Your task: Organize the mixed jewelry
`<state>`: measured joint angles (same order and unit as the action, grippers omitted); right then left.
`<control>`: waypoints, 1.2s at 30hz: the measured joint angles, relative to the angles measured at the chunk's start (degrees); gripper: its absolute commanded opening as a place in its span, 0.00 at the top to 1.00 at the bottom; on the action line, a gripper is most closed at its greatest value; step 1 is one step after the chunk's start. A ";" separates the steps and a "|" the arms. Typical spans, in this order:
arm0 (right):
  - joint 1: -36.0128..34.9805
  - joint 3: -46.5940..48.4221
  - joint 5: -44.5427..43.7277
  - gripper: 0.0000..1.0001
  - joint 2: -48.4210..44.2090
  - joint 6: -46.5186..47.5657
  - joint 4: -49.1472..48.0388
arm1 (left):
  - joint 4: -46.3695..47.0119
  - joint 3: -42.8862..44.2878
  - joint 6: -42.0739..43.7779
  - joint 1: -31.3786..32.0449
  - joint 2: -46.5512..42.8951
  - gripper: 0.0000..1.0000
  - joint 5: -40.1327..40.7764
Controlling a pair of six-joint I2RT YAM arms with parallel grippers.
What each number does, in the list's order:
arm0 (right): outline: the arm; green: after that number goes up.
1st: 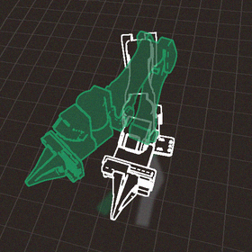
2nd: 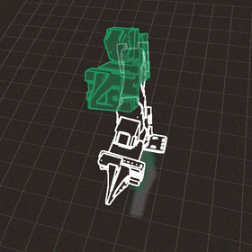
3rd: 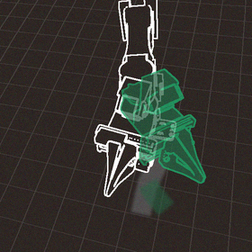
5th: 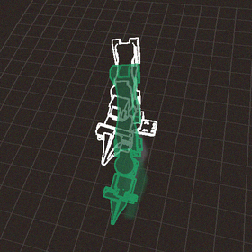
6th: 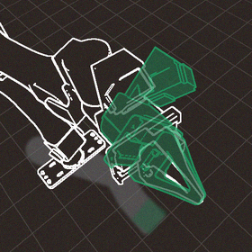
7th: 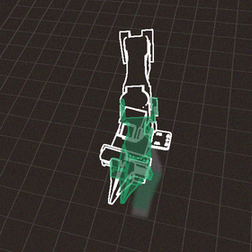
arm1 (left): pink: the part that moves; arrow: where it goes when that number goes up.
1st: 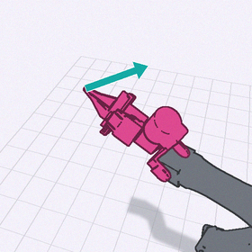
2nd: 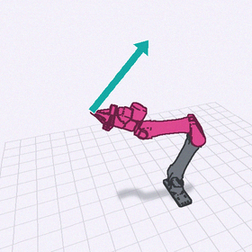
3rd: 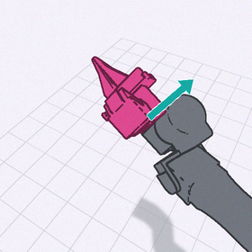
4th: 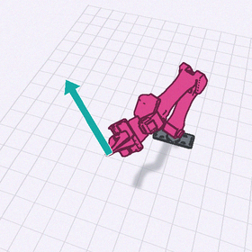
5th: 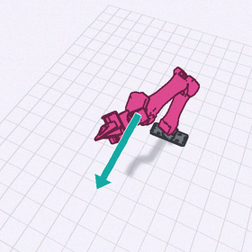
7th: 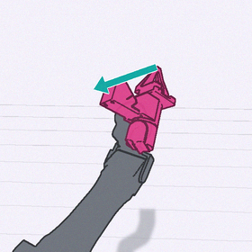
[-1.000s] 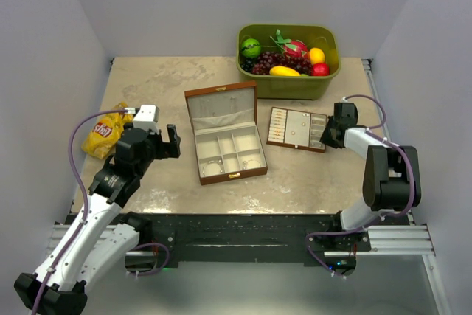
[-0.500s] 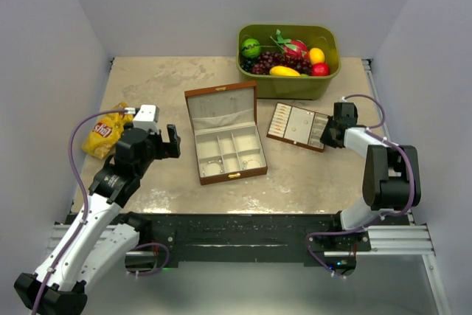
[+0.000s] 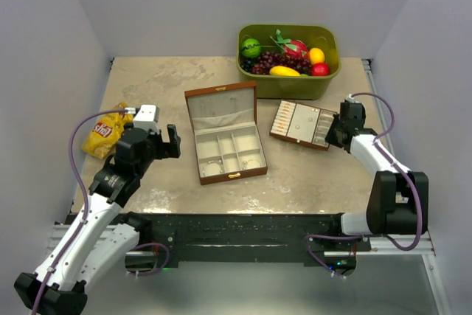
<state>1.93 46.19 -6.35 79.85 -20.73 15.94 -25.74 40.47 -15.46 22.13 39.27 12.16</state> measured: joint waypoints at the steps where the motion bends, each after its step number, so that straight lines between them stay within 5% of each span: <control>1: 0.00 -0.28 0.02 1.00 -0.55 -0.02 0.13 | 0.00 0.00 0.00 0.00 0.02 0.00 0.00; 36: 0.00 -6.10 13.51 1.00 -22.80 -1.57 10.82 | 0.00 0.00 0.00 -0.02 0.31 0.01 0.00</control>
<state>1.93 40.10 7.16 57.06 -22.31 26.76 -25.74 40.47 -15.46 22.11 39.57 12.16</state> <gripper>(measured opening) 0.105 0.994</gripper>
